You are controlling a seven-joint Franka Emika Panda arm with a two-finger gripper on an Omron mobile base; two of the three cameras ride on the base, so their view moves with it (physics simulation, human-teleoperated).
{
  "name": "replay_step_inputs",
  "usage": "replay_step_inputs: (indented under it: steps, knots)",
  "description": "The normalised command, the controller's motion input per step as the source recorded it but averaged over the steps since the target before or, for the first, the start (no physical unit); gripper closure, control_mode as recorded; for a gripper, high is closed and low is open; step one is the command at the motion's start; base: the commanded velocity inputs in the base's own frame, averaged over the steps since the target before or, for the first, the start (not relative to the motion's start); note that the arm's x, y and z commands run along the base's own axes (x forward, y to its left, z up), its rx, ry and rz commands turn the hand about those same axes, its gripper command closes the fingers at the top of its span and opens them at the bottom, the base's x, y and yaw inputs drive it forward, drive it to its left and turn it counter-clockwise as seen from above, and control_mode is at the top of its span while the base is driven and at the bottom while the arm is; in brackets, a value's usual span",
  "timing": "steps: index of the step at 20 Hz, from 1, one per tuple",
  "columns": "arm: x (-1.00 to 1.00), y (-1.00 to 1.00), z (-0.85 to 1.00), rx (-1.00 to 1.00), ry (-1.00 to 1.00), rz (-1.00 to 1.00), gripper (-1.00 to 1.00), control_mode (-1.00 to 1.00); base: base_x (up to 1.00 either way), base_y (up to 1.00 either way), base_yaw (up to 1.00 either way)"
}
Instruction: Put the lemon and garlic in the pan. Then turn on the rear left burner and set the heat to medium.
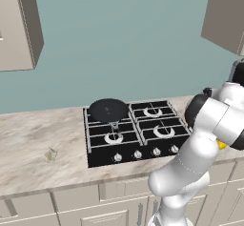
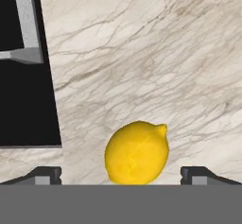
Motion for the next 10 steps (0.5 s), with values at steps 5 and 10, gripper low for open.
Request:
replay_step_inputs:
  steps: [5,10]
  knots:
    - [-0.01,-0.08,-0.08,0.00,0.00,0.00,-1.00,-1.00,0.00,0.00,0.00]
    - [-0.21,0.00,-0.09,0.00,0.00,0.00,-1.00,-1.00,0.00,0.00,0.00]
